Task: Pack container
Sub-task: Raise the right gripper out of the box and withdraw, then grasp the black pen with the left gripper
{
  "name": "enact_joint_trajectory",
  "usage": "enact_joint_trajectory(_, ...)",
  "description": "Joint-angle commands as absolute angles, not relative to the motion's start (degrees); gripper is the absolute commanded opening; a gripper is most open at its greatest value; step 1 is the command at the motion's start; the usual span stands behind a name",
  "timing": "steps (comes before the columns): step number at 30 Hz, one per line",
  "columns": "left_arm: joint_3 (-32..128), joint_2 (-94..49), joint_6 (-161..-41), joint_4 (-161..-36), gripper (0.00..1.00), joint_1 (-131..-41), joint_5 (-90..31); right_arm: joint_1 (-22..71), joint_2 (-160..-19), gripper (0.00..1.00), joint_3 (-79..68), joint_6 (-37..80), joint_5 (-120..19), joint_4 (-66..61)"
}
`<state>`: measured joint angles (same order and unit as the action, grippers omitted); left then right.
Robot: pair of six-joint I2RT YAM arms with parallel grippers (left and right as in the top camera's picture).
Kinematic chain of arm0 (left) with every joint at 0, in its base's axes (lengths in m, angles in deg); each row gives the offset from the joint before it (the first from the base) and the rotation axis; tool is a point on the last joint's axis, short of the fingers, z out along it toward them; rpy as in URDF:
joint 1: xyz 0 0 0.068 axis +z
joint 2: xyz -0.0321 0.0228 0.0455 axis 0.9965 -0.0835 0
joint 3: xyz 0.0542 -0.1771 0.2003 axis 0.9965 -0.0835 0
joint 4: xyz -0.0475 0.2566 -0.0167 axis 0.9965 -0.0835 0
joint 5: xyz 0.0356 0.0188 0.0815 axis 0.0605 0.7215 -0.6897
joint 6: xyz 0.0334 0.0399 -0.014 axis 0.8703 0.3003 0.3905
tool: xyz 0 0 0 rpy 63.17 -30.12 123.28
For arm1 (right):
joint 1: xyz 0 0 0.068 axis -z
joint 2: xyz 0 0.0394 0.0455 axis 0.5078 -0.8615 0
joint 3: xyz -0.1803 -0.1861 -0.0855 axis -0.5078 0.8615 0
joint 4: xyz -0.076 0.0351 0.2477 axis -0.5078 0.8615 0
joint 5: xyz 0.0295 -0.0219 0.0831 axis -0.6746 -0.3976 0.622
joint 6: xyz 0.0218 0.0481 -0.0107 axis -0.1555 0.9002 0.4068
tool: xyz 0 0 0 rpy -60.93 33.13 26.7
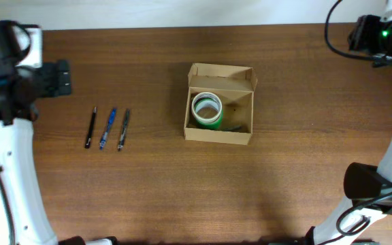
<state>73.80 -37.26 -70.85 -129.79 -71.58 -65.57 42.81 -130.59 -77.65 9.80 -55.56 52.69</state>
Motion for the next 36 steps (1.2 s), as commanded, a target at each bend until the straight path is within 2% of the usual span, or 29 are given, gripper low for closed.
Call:
enact_joint_trajectory(1,74.3,-36.8,-71.1,-130.2,0.99,-71.0,-67.5,43.7,-129.8,0.99,-77.3,9.9,-54.2,52.6)
enact_joint_trajectory(6,74.2,-43.3,-63.5,-135.0,0.99,-71.0,-67.4,43.7,-129.8,0.99,-77.3,9.9,-54.2,52.7)
enact_joint_trajectory(10,74.2,-51.8,-62.6,-137.3,0.99,-70.8,-66.6,43.7,-129.8,0.99,-77.3,9.9,-54.2,52.7)
enact_joint_trajectory(25,74.2,-76.4,-61.8,-139.5,0.64,-70.8,-59.3,43.7,-129.8,0.99,-77.3,9.9,-54.2,52.7)
enact_joint_trajectory(36,74.2,-80.6,-61.7,-133.3,0.64,-70.8,-57.6,43.7,-129.8,0.99,-77.3,9.9,-54.2,52.7)
